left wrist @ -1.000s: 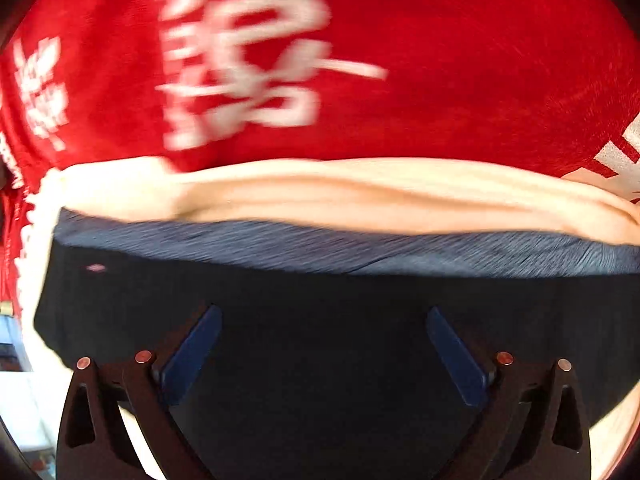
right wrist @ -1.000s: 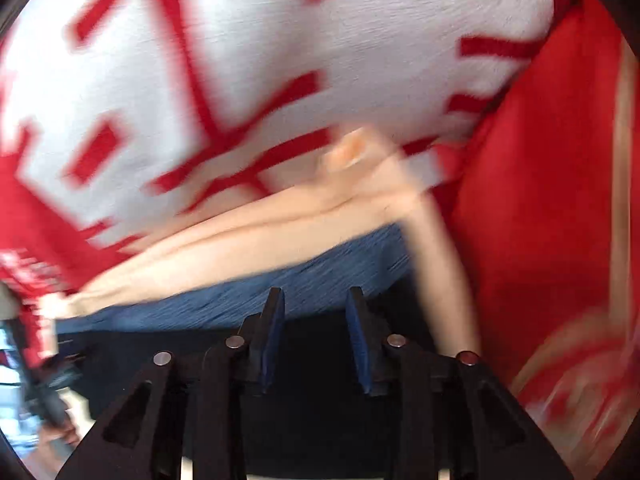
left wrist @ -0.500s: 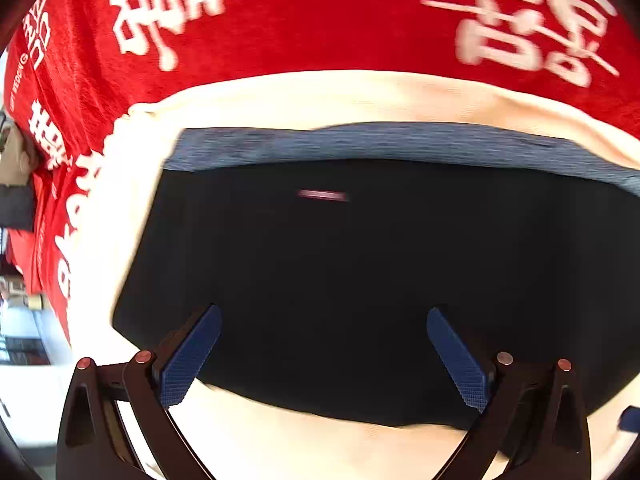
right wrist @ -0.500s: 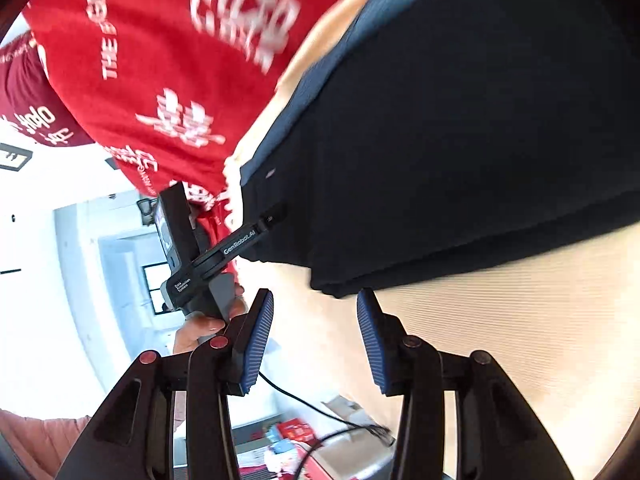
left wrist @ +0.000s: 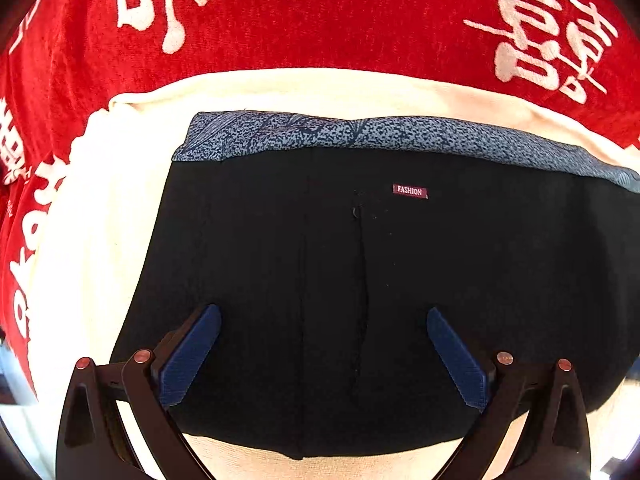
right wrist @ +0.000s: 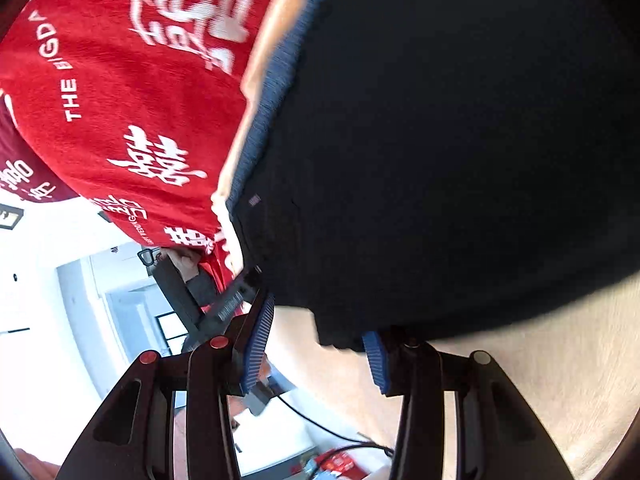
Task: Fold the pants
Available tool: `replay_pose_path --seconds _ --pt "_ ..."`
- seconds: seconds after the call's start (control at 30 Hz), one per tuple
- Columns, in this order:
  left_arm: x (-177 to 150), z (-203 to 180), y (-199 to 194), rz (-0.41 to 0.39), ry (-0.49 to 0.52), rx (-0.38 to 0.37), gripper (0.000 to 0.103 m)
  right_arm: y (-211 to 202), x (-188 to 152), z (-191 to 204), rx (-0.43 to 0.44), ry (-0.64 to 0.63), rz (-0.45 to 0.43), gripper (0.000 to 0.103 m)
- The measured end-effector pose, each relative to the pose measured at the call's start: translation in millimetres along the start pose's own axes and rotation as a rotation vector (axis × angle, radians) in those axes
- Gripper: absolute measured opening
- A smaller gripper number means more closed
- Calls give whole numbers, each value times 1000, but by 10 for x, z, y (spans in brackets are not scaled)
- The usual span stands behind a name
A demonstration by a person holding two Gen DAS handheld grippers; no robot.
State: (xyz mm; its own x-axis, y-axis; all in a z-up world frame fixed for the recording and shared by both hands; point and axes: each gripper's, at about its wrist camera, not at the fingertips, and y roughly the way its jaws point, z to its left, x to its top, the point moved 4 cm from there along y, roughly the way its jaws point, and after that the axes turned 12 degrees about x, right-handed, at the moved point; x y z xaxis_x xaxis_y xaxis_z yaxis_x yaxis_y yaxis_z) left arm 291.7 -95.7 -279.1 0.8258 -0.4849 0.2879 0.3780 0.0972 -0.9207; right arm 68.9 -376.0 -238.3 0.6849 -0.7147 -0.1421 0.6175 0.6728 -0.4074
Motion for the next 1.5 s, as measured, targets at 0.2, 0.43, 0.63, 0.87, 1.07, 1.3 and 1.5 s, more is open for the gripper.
replay_pose_path --seconds 0.2,0.43,0.63,0.87,1.07,1.3,1.5 --pt "-79 -10 -91 1 64 -20 103 -140 -246 96 -90 -87 -8 9" --pt "-191 -205 -272 -4 111 32 103 -276 -390 -179 -143 -7 18 13" --pt "-120 -584 -745 -10 111 -47 103 -853 -95 301 -392 -305 -9 25" --pt "-172 -1717 -765 20 151 -169 103 -1299 326 -176 -452 -216 -81 5" --pt "-5 -1631 -806 52 95 -148 103 -1401 611 123 -455 -290 -112 14" --pt "817 -2092 -761 -75 82 -105 103 -817 1307 251 -488 -375 -60 14" --pt "1022 -2010 -391 -36 -45 -71 103 -1070 1709 120 -621 -394 -185 12"
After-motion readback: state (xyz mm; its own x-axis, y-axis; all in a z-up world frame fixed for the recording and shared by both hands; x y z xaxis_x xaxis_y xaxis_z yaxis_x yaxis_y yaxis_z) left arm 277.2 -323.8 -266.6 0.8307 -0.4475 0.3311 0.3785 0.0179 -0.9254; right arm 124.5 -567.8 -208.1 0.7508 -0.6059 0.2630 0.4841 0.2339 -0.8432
